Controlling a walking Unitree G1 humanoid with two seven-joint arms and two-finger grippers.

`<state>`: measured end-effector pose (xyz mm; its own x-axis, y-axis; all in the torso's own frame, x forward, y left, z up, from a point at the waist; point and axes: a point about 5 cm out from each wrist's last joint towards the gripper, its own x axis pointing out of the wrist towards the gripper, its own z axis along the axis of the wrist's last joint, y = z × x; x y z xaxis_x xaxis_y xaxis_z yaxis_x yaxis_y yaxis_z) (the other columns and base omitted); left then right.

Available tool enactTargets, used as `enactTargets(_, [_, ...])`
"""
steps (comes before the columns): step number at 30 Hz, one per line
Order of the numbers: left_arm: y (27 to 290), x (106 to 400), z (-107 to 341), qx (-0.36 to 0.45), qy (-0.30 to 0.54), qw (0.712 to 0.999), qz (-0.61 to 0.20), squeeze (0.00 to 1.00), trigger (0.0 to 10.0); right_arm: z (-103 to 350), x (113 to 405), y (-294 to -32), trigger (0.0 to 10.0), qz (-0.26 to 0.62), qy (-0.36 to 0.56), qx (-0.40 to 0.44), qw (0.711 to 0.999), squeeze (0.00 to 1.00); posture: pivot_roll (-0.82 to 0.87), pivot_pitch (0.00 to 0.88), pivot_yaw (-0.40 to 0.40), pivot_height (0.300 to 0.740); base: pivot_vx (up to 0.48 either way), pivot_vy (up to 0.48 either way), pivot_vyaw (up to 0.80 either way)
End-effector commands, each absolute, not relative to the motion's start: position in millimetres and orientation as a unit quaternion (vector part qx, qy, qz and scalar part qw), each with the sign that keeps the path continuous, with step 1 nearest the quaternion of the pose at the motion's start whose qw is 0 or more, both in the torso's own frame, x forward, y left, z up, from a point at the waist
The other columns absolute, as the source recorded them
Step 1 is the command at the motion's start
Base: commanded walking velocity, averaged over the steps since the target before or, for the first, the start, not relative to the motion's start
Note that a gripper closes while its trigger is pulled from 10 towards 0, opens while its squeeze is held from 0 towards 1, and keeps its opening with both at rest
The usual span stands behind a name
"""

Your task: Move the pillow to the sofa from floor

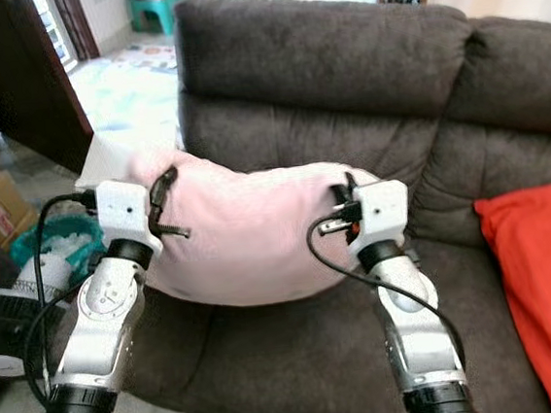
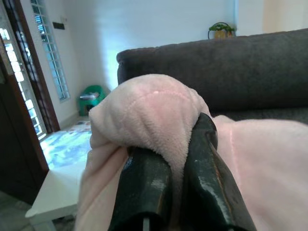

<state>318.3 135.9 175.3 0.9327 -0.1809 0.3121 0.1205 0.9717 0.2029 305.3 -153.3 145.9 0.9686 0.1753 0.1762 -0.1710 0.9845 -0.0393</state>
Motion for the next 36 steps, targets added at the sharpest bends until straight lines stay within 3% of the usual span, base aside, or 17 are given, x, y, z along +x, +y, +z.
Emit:
enactTargets(1, [130.5,317.9,189.1,0.086,-0.196,0.972,-0.094,0.0,10.0,157.4,308.7,-146.8,10.0,0.095,-0.107,-0.03,0.989,0.0,0.15,0.014,-0.058,0.74,0.0,0.0,0.0])
enactTargets(7, [124.6,318.0,178.0,0.043,-0.148,0.98,-0.128,0.0,10.0,158.1,319.7,-148.9,10.0,0.078,-0.069,-0.066,0.992,0.0,0.15,0.014,-0.058,0.74,0.0,0.0,0.0])
enactTargets(14, [97.9,308.7,158.2,0.026,-0.08,0.968,-0.238,0.0,10.0,157.3,332.9,-149.8,10.0,0.073,-0.027,-0.114,0.99,0.0,0.15,0.015,-0.064,0.74,0.0,0.0,0.0])
enactTargets(22, [87.4,305.3,166.7,-0.029,-0.071,0.957,-0.279,0.0,10.0,165.9,344.3,-141.1,10.0,0.09,-0.016,-0.127,0.988,0.0,0.14,0.021,-0.066,0.74,0.0,0.0,0.0])
enactTargets(36, [73.6,279.6,151.0,-0.013,0.017,0.911,-0.412,0.0,10.0,173.0,342.6,-112.0,10.0,0.227,0.003,-0.168,0.959,0.0,0.15,0.021,-0.074,0.74,0.0,0.0,0.0])
